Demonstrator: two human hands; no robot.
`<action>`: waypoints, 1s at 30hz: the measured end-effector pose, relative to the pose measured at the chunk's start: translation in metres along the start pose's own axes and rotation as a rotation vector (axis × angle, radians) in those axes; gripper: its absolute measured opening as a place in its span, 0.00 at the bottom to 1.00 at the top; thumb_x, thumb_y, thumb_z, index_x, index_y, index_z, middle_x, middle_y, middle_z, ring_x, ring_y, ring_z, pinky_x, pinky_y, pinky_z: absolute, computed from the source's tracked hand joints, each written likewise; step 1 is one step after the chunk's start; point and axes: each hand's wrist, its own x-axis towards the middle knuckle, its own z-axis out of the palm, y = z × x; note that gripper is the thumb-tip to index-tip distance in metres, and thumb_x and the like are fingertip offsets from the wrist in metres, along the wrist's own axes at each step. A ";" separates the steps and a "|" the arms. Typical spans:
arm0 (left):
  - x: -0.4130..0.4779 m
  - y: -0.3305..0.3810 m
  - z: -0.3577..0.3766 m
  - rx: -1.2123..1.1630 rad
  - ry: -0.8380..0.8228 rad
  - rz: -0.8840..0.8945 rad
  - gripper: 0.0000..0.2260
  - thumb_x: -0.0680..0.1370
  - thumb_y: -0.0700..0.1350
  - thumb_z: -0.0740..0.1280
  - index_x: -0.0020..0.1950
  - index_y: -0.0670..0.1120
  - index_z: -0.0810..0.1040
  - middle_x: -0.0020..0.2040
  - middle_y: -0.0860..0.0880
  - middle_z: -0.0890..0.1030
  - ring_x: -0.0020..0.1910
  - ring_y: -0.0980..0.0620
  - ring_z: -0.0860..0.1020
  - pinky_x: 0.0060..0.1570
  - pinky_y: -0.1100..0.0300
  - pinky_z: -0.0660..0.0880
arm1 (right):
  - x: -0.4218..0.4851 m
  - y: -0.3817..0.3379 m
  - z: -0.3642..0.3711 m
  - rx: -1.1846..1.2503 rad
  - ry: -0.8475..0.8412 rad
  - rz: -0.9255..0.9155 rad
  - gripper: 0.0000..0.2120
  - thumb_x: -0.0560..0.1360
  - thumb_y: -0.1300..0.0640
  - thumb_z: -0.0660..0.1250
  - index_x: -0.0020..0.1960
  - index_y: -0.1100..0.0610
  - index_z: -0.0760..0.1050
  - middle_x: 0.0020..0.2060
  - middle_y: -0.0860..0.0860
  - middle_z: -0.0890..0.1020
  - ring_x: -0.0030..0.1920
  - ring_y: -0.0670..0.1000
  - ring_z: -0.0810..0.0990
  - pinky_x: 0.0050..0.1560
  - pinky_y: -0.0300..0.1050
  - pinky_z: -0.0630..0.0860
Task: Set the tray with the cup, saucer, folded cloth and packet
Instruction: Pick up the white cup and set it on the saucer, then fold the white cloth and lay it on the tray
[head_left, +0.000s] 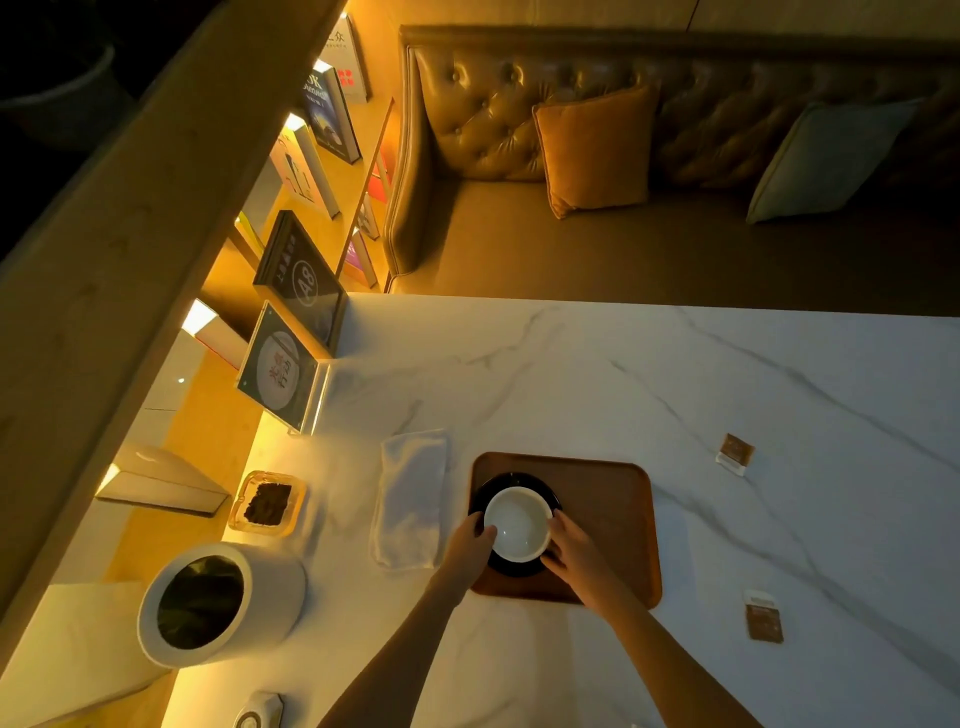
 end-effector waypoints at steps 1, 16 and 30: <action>0.001 0.002 -0.006 -0.017 -0.013 -0.023 0.19 0.82 0.48 0.58 0.71 0.43 0.67 0.61 0.43 0.76 0.61 0.43 0.76 0.64 0.50 0.74 | 0.001 -0.004 -0.003 0.084 0.021 0.028 0.20 0.81 0.58 0.57 0.72 0.60 0.62 0.67 0.61 0.70 0.67 0.60 0.70 0.63 0.54 0.73; -0.007 -0.034 -0.133 -0.239 0.368 -0.022 0.08 0.78 0.40 0.62 0.53 0.37 0.75 0.46 0.36 0.82 0.33 0.43 0.78 0.35 0.54 0.77 | 0.016 -0.096 0.104 -0.893 0.217 -0.612 0.10 0.78 0.55 0.62 0.48 0.60 0.78 0.44 0.56 0.83 0.46 0.55 0.80 0.47 0.50 0.78; 0.022 -0.091 -0.118 0.015 0.413 -0.168 0.11 0.78 0.48 0.62 0.57 0.44 0.76 0.57 0.43 0.75 0.55 0.44 0.76 0.53 0.50 0.77 | 0.071 -0.051 0.238 -1.809 -0.254 -0.776 0.13 0.79 0.56 0.61 0.62 0.54 0.74 0.61 0.54 0.76 0.62 0.54 0.71 0.58 0.47 0.73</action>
